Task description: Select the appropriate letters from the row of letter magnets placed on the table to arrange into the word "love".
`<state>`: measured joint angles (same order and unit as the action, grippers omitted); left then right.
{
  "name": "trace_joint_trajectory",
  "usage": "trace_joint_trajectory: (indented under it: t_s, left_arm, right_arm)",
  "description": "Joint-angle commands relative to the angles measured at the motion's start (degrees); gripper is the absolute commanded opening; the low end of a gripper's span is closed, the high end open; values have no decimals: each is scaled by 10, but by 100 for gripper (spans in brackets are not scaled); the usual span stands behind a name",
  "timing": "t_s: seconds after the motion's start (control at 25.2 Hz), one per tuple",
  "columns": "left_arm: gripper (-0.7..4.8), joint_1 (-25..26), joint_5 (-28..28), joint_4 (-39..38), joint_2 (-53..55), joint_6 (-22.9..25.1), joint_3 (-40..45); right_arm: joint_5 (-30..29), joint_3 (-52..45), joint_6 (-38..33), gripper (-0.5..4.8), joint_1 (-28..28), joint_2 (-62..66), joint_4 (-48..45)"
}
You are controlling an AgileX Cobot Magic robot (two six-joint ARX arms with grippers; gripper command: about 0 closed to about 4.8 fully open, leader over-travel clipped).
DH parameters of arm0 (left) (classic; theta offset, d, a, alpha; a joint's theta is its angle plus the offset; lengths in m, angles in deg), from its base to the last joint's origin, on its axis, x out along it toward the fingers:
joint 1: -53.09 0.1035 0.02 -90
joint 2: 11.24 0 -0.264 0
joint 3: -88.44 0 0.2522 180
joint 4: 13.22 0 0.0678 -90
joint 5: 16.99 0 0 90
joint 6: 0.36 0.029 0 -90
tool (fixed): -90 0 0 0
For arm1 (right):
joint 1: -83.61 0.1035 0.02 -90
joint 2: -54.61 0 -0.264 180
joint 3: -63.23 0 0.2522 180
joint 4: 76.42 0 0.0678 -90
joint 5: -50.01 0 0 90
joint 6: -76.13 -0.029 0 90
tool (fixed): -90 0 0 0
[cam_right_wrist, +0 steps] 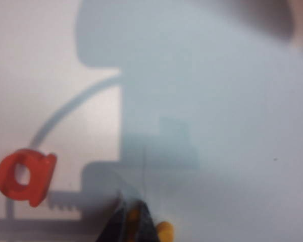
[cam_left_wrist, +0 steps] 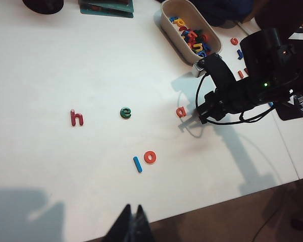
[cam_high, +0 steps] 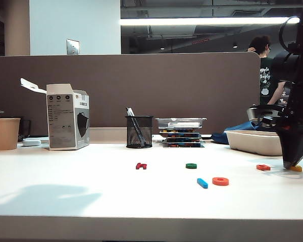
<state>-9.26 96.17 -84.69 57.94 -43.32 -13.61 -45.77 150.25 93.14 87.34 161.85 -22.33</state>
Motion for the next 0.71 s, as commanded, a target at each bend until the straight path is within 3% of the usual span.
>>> trace_joint_trajectory:
  t_s: [0.04, 0.2, 0.32, 0.48, 0.71]
  left_arm:
    - [-5, 0, 1, 4, -1, 1, -1]
    - [-5, 0, 1, 4, -1, 1, -1]
    - [-5, 0, 1, 4, -1, 1, -1]
    - [-5, 0, 1, 4, -1, 1, -1]
    - [-5, 0, 1, 4, -1, 1, -1]
  right_arm:
    - [34, -2, -1, -8, 0, 3, 10]
    - [41, -2, -5, -8, 1, -6, 14]
    - [-2, -2, -12, -9, 3, -37, 31]
    - [-13, -2, -36, -9, 13, -70, 50]
    - [-20, -20, -67, -9, 60, -99, 73]
